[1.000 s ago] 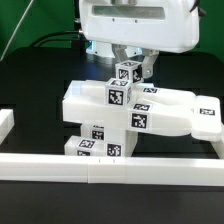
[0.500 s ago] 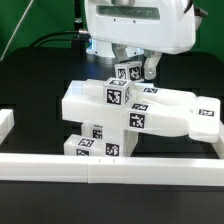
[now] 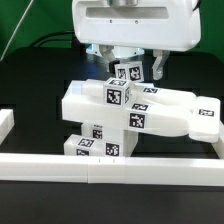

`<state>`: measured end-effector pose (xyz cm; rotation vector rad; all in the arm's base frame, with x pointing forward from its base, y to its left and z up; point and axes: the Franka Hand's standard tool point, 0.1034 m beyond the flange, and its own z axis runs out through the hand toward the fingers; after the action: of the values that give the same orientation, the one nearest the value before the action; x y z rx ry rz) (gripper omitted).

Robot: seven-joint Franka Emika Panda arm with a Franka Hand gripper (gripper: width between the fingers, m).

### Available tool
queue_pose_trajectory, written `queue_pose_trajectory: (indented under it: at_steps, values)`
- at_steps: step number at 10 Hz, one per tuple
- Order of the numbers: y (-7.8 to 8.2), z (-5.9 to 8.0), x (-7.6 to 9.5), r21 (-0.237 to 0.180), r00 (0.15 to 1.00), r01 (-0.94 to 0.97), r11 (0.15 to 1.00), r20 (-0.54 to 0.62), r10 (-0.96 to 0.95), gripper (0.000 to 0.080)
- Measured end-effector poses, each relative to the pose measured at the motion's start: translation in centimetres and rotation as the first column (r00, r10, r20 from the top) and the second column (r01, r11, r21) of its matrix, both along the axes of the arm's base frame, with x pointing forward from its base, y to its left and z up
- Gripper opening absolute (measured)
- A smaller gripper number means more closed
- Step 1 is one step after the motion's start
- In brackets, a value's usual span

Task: Assemble chair

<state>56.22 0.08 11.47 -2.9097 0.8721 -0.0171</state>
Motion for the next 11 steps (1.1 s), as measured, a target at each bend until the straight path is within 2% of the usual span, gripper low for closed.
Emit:
queue_pose_trajectory:
  at_steps: [3, 7, 10, 11]
  values:
    - [-0.35, 0.01, 0.17, -0.031, 0.958, -0.285, 0.958, 0.017, 0.286, 0.0649]
    - [-0.39, -0.01, 0.17, -0.046, 0.876, -0.48, 0.876, 0.029, 0.482, 0.0649]
    - [-0.39, -0.01, 0.17, -0.058, 0.788, -0.612, 0.789, 0.036, 0.614, 0.0649]
    - [-0.45, -0.01, 0.16, -0.069, 0.721, -0.689, 0.722, 0.035, 0.692, 0.0649]
